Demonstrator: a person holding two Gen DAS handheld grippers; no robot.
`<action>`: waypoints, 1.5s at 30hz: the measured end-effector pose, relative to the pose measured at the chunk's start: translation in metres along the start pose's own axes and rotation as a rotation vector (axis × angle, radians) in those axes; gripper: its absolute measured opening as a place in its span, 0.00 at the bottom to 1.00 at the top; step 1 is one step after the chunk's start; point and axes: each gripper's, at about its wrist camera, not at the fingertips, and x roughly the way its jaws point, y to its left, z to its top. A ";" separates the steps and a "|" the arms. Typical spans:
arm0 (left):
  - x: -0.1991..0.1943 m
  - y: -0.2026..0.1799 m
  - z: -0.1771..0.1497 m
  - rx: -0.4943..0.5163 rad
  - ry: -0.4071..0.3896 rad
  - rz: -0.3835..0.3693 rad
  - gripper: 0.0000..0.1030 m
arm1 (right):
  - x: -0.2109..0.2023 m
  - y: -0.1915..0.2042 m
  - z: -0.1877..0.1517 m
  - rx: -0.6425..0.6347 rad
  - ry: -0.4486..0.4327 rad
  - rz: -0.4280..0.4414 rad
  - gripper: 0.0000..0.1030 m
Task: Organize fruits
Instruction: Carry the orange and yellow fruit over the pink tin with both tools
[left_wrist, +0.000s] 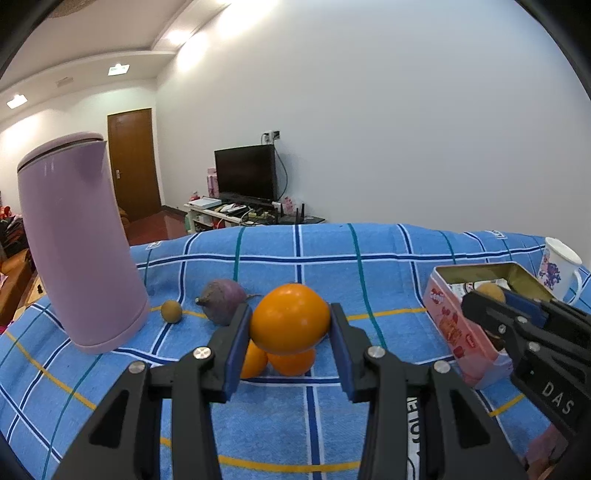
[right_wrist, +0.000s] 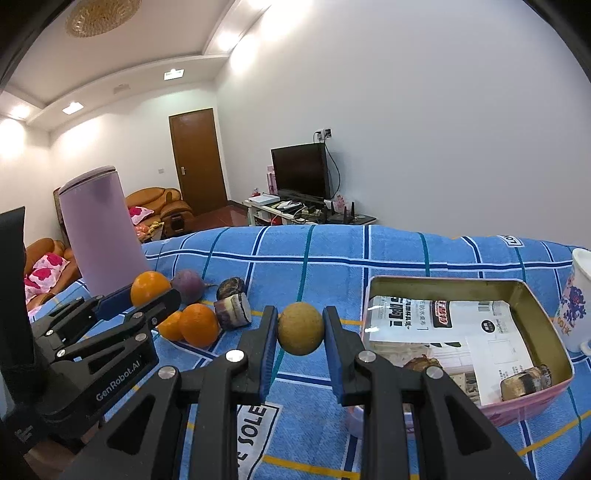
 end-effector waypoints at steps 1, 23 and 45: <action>0.000 0.000 0.000 -0.002 0.001 0.002 0.42 | 0.000 0.000 0.000 0.000 0.000 0.000 0.26; -0.002 -0.002 -0.001 0.001 -0.004 0.031 0.42 | 0.002 0.008 -0.003 -0.040 0.014 -0.004 0.26; -0.010 -0.010 -0.002 0.000 -0.016 0.015 0.42 | -0.017 -0.005 -0.011 -0.052 0.024 -0.018 0.26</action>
